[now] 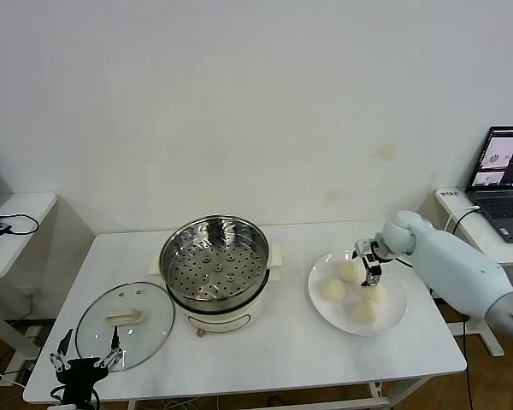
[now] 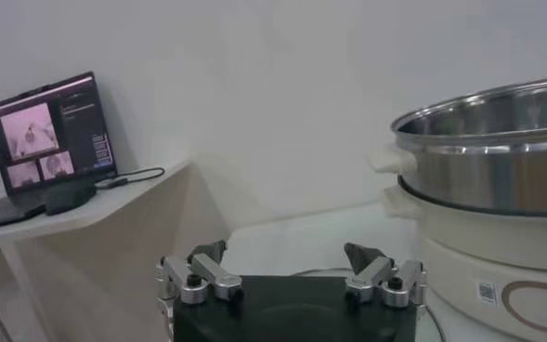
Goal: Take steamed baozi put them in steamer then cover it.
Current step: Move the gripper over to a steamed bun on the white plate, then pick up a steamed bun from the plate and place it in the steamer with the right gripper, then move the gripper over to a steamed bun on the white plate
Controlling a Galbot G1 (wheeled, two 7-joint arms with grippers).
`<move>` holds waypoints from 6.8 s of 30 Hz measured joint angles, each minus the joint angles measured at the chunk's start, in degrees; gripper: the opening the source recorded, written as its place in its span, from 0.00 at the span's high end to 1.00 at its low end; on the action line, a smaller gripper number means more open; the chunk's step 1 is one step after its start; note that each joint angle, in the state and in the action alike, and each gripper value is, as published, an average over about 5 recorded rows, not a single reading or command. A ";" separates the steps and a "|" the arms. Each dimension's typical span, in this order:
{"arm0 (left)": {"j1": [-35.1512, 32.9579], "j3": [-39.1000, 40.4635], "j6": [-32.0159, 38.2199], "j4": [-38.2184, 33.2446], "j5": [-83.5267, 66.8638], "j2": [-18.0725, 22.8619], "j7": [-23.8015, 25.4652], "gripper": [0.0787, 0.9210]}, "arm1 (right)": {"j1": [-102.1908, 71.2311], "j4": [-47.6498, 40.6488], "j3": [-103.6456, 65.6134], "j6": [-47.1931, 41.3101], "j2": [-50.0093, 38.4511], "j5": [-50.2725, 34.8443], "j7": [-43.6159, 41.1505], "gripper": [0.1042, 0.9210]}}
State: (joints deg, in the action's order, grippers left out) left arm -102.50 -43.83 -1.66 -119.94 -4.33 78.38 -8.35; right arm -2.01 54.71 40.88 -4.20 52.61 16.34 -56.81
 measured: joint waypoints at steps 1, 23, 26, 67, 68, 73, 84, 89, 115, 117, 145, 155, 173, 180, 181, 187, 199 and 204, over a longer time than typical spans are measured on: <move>-0.03 -0.01 0.02 0.01 0.01 0.01 0.00 0.12 | -0.01 -0.41 0.00 0.03 0.36 0.08 0.08 0.12; -0.01 0.08 0.22 0.46 0.12 0.19 -0.18 0.12 | 0.72 -5.70 -0.09 -0.07 4.42 2.30 -0.10 0.37; -0.04 0.08 0.22 0.45 0.11 0.17 -0.20 0.12 | 0.81 -5.73 0.00 -0.05 4.33 2.39 -0.37 0.40; 1.83 0.57 0.30 1.96 -2.96 -2.13 0.05 0.12 | 32.70 13.31 22.72 1.20 8.46 -26.14 3.27 0.43; 1.92 0.49 0.30 2.00 -3.09 -2.20 0.07 0.12 | 33.09 13.26 23.51 1.65 9.70 -26.56 3.60 0.43; 2.37 0.22 0.24 2.27 -3.59 -2.24 0.17 0.12 | 34.06 11.58 26.85 4.48 16.38 -27.32 5.05 0.43; 2.31 -0.76 0.30 2.08 -3.77 -1.86 0.21 0.12 | 31.35 2.72 31.33 13.09 29.37 -21.21 6.67 0.43; 2.07 -0.97 0.33 1.84 -3.79 -1.55 0.20 0.12 | 28.87 -1.27 31.88 17.19 32.49 -16.56 7.86 0.43; 2.63 -0.05 0.33 1.74 -3.53 -1.29 0.22 0.12 | 22.94 -11.21 29.26 27.88 37.36 -0.86 14.48 0.34; 2.57 0.02 0.32 1.66 -3.51 -1.25 0.22 0.12 | 22.96 -11.27 29.14 28.11 37.39 -0.42 14.70 0.27; 1.49 -0.01 0.26 0.09 -3.15 -1.73 0.29 0.12 | 38.45 15.89 30.81 1.06 13.45 -24.12 2.93 0.12; 1.32 1.44 0.17 -0.24 -1.81 -1.74 0.33 0.12 | 35.13 28.17 28.17 -8.33 -5.91 -25.41 2.19 0.12; 0.98 1.09 0.07 -0.19 -0.71 -1.56 0.33 0.12 | 15.66 31.03 18.14 -12.90 -16.72 -18.05 2.54 0.12; 1.01 0.38 0.08 0.25 -0.94 -1.66 0.33 0.12 | 10.74 28.64 16.00 -13.02 -14.95 -15.89 3.05 0.12; 1.04 0.31 0.08 0.28 -0.95 -1.68 0.33 0.12 | 10.11 28.24 15.72 -13.02 -14.58 -15.68 3.13 0.12; 1.22 0.06 0.08 0.55 -1.07 -1.82 0.35 0.12 | 6.75 25.95 14.50 -13.19 -12.31 -14.35 3.71 0.12; 1.44 -0.09 0.13 0.90 -1.23 -1.82 0.36 0.12 | 3.15 22.01 13.06 -13.28 -8.32 -12.28 4.89 0.16; 1.29 -0.28 0.18 1.00 -1.26 -1.75 0.34 0.12 | 2.35 20.41 12.56 -13.25 -6.84 -11.43 5.12 0.19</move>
State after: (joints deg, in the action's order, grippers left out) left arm -101.21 -44.11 -1.48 -118.94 -5.58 76.63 -8.01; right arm 0.34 75.12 53.43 -17.46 45.77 4.91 -51.69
